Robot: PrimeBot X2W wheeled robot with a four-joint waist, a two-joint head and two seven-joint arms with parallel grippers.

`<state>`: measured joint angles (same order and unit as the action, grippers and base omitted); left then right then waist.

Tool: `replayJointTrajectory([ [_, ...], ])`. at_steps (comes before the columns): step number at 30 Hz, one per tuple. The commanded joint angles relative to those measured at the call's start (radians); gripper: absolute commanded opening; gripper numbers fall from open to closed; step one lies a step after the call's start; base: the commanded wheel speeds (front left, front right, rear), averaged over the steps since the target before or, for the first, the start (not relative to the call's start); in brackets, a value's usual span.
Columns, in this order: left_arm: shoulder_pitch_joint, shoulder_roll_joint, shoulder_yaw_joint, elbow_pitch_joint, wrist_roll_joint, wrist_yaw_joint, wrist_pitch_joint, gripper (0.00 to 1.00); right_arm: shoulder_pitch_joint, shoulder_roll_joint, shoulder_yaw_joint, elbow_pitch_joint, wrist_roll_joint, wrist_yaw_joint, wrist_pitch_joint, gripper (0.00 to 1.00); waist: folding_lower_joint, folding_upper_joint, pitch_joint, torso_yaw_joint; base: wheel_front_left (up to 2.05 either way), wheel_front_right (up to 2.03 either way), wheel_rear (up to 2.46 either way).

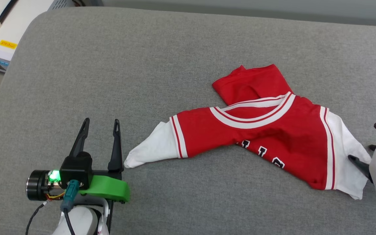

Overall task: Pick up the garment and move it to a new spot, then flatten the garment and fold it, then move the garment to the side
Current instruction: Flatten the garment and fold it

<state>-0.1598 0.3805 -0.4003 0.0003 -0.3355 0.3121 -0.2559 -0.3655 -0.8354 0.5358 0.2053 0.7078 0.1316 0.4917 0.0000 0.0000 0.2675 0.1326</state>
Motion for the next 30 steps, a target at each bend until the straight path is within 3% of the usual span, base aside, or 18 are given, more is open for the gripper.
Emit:
replayJointTrajectory([
  [1, 0.004, -0.012, 0.012, -0.002, 0.017, -0.01, -0.006, 1.0, -0.02, 0.017, 0.035, 0.031, 0.001, -0.001, -0.015, 1.0, 0.0, 0.0, 0.033, 0.017, 0.0, 0.0, 0.0],
  [6, 0.007, -0.04, 0.043, 0.003, 0.047, -0.035, -0.006, 1.0, -0.057, 0.038, 0.115, 0.105, 0.03, -0.001, -0.089, 1.0, 0.0, 0.0, 0.044, 0.012, 0.0, 0.0, 0.0],
  [7, 0.008, -0.045, 0.05, 0.006, 0.052, -0.041, -0.006, 1.0, -0.072, 0.035, 0.125, 0.111, 0.028, -0.001, -0.117, 0.0, 0.0, 0.0, 0.043, 0.009, 0.0, 0.0, 0.0],
  [15, 0.006, -0.069, 0.103, 0.019, 0.089, -0.08, -0.006, 1.0, -0.22, 0.013, 0.058, 0.12, 0.09, -0.001, -0.296, 0.0, 0.0, 0.0, 0.037, -0.009, 0.0, 0.0, 0.0],
  [20, -0.01, -0.091, 0.12, 0.015, 0.113, -0.104, -0.006, 1.0, -0.322, 0.001, 0.007, 0.144, 0.111, -0.001, -0.313, 0.0, 0.0, 0.0, 0.067, 0.001, 0.0, 0.0, 0.0],
  [30, -0.032, -0.14, 0.158, 0.025, 0.153, -0.143, -0.006, 1.0, -0.421, 0.015, -0.018, 0.334, 0.089, -0.001, -0.303, 0.0, 0.0, 0.0, 0.114, 0.02, 0.0, 0.0, 0.0],
])
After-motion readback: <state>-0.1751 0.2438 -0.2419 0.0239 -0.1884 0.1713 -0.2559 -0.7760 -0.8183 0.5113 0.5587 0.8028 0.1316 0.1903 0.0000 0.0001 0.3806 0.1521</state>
